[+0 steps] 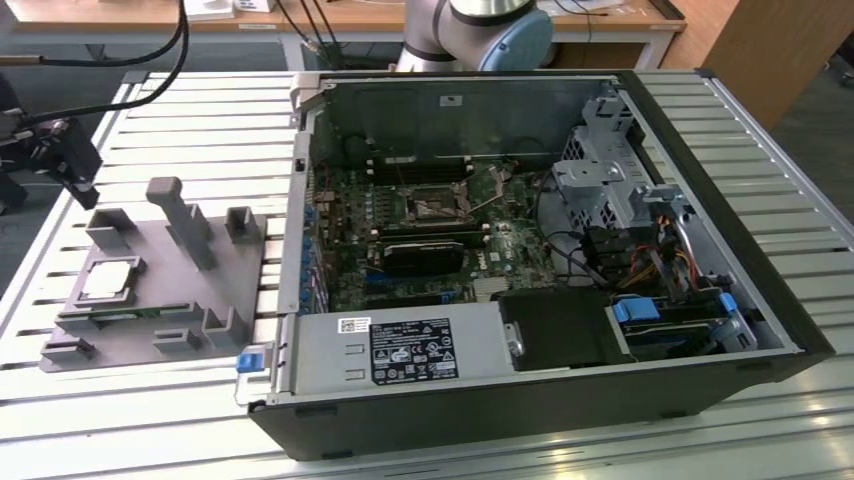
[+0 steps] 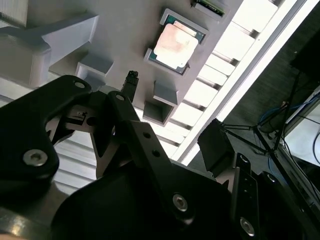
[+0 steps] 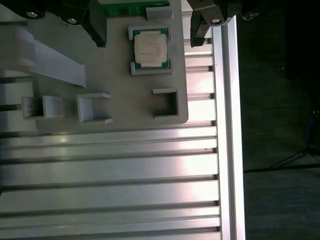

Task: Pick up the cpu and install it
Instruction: 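Pick up the cpu and move it towards the insertion slot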

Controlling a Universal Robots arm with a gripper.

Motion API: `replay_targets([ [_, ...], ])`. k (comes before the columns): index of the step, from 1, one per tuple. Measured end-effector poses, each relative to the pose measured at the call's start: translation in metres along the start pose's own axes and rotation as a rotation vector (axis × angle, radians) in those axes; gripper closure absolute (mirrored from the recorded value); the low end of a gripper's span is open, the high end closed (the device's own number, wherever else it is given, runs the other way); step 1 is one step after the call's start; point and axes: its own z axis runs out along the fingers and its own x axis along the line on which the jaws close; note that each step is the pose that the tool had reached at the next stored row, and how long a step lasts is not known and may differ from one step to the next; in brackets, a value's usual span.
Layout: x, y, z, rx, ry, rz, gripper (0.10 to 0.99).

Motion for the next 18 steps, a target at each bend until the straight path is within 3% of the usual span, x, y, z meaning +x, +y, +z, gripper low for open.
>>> replay_targets([
  [8,-0.0001,-0.0007,0.0142,0.000,0.0004,0.002,0.325],
  [18,-0.0006,-0.0059,0.0223,0.000,0.0003,0.002,0.325],
])
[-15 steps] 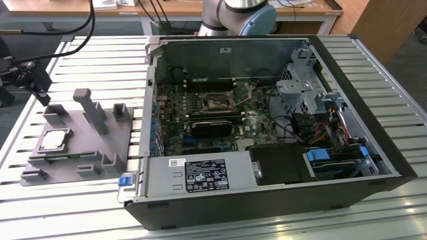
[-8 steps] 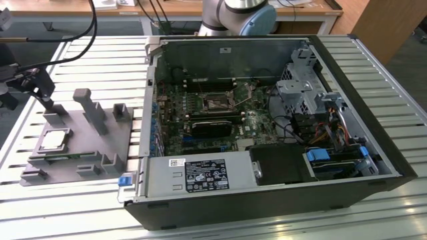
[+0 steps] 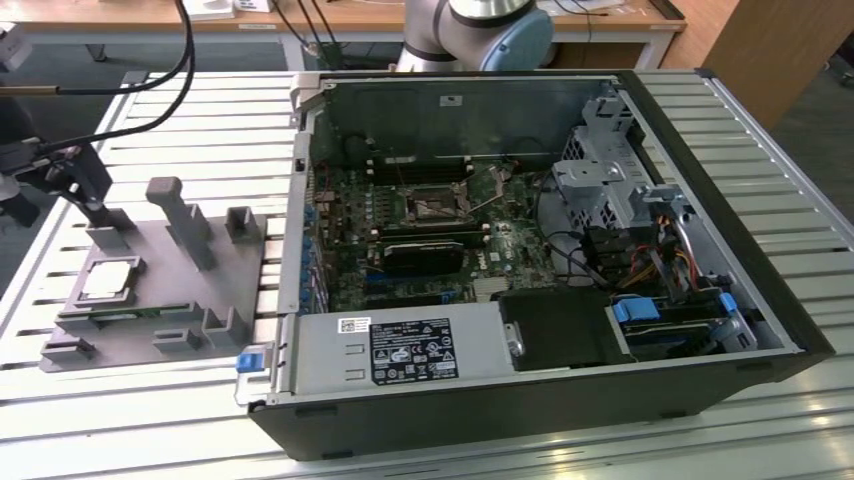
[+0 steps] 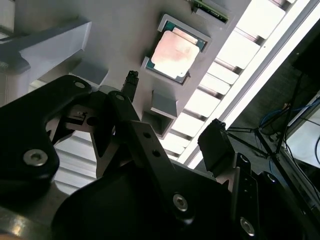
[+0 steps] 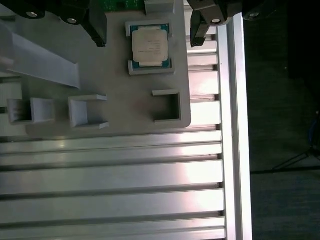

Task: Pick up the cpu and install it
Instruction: 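Pick up the cpu and move it towards the insertion slot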

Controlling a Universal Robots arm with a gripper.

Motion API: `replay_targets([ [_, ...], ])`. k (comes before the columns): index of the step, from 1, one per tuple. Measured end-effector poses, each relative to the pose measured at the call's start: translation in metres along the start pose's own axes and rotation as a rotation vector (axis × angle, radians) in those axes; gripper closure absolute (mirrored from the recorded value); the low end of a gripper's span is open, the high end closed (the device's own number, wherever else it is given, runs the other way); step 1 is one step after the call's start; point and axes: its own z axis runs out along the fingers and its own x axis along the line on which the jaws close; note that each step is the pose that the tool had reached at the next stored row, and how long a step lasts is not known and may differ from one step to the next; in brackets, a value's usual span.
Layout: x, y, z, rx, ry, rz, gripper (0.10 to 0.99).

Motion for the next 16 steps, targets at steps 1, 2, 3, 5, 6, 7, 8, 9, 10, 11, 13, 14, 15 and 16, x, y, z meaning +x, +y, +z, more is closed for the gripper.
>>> replay_targets([
  [1,0.0000,-0.0008,0.0009,0.000,0.0000,0.000,0.325],
  [2,-0.0001,-0.0016,0.0019,0.000,-0.0001,0.000,0.325],
  [3,-0.0002,-0.0022,0.0029,0.000,-0.0001,0.000,0.325],
  [5,-0.0003,-0.0033,0.0051,-0.001,0.0001,0.000,0.325],
  [6,-0.0005,-0.0036,0.0063,-0.001,0.0001,0.000,0.325],
  [7,-0.0007,-0.0039,0.0073,-0.002,0.0002,0.000,0.325],
  [8,-0.0008,-0.0040,0.0085,-0.002,0.0003,0.000,0.325],
  [9,-0.0010,-0.0041,0.0095,-0.002,0.0002,0.000,0.325],
  [10,-0.0012,-0.0043,0.0105,-0.003,0.0003,0.000,0.325],
  [11,-0.0014,-0.0043,0.0115,-0.003,0.0003,0.000,0.325],
  [13,-0.0019,-0.0044,0.0137,-0.003,0.0003,0.000,0.325],
  [14,-0.0021,-0.0045,0.0148,-0.003,0.0002,0.000,0.325],
  [15,-0.0023,-0.0045,0.0158,-0.003,0.0002,0.000,0.325],
  [16,-0.0024,-0.0046,0.0169,-0.003,0.0002,0.000,0.325],
])
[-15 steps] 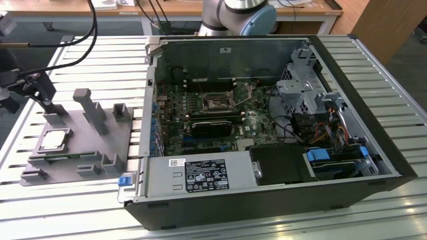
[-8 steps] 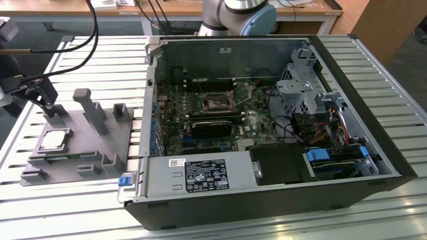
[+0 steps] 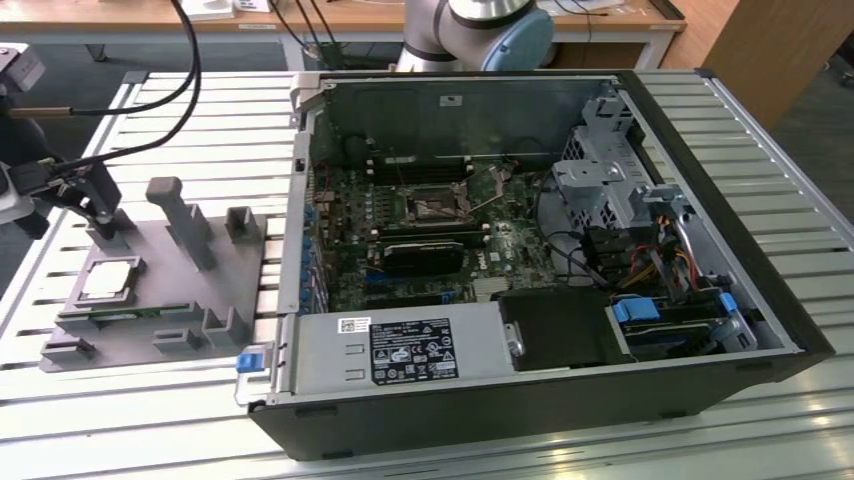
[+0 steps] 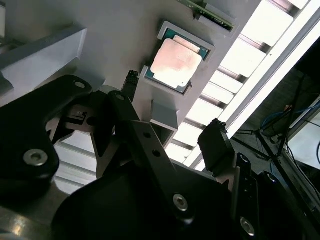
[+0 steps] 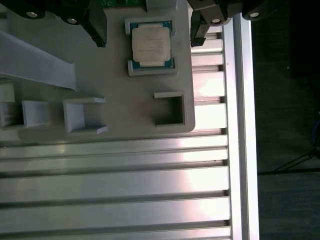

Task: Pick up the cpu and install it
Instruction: 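Pick up the cpu and move it towards the insertion slot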

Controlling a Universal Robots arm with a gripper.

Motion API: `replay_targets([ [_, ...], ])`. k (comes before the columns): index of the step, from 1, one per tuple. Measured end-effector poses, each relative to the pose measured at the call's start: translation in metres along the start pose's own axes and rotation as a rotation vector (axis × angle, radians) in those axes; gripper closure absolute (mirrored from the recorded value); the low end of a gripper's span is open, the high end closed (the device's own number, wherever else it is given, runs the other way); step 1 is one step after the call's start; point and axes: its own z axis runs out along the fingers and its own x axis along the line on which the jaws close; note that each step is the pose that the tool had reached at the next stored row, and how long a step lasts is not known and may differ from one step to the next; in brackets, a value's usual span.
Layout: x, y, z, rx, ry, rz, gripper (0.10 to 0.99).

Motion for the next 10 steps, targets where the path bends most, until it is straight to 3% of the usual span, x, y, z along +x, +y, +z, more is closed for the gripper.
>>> replay_targets([
  [10,-0.0009,-0.0005,0.0092,0.000,0.0000,0.000,0.325],
])
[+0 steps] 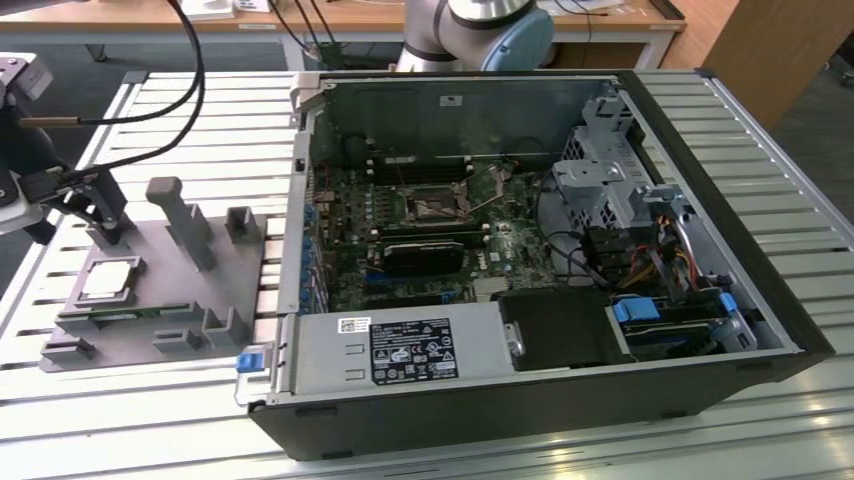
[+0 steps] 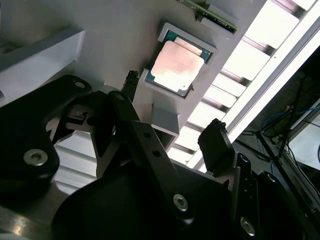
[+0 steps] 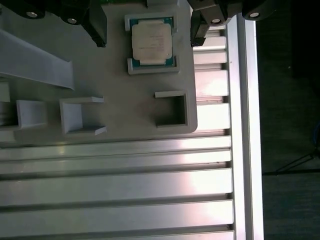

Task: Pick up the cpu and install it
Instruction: 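Pick up the cpu and move it towards the insertion slot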

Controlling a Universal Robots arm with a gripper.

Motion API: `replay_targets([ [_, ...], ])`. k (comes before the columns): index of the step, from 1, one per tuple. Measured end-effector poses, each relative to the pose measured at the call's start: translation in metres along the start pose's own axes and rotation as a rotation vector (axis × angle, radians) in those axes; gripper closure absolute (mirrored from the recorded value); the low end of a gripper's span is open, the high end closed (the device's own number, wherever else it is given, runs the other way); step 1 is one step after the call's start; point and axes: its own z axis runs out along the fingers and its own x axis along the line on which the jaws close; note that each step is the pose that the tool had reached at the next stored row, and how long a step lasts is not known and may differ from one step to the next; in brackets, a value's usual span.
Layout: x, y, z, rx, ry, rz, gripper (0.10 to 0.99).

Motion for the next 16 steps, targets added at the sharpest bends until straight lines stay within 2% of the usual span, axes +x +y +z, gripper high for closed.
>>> replay_targets([
  [13,-0.0002,-0.0011,0.0097,0.000,0.0000,0.000,0.325],
  [16,-0.0004,-0.0032,0.0124,0.000,0.0002,0.000,0.325],
])
